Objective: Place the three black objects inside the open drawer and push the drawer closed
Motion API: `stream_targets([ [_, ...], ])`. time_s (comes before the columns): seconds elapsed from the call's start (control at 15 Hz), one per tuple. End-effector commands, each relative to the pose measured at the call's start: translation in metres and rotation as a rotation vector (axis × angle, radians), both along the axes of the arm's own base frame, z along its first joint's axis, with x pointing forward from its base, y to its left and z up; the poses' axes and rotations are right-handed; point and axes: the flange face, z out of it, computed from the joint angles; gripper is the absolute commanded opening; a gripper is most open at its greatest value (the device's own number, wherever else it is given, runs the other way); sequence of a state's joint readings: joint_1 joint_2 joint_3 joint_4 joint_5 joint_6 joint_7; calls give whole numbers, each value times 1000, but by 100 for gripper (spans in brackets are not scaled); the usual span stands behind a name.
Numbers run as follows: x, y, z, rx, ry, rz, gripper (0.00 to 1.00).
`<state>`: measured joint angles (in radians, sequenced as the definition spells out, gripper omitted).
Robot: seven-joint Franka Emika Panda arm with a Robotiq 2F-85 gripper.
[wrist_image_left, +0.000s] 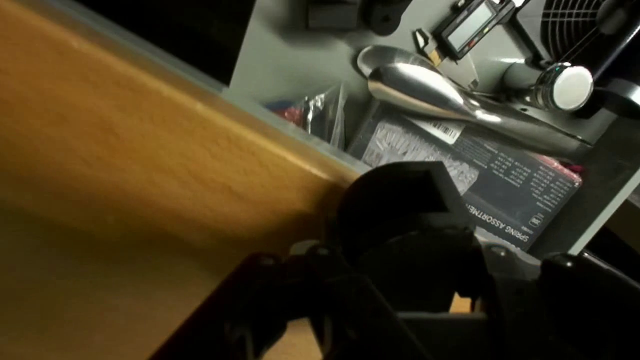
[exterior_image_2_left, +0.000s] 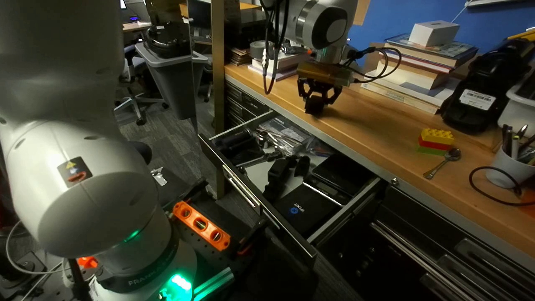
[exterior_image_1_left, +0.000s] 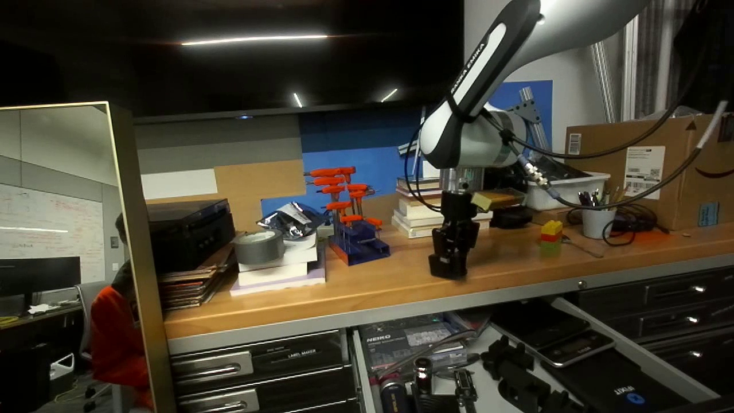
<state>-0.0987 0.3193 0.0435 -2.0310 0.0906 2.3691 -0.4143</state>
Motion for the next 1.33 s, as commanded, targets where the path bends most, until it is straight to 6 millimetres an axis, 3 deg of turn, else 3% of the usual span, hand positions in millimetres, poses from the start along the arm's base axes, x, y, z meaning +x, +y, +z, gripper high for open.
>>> stream_targets([
  [0.0, -46, -7, 10, 3, 63, -155, 25],
  [0.2, -74, -6, 7, 11, 100, -254, 25],
  [0.53, -116, -5, -20, 55, 164, -369, 25],
  [1.27, -168, 20, -55, 225, 326, -369, 25],
])
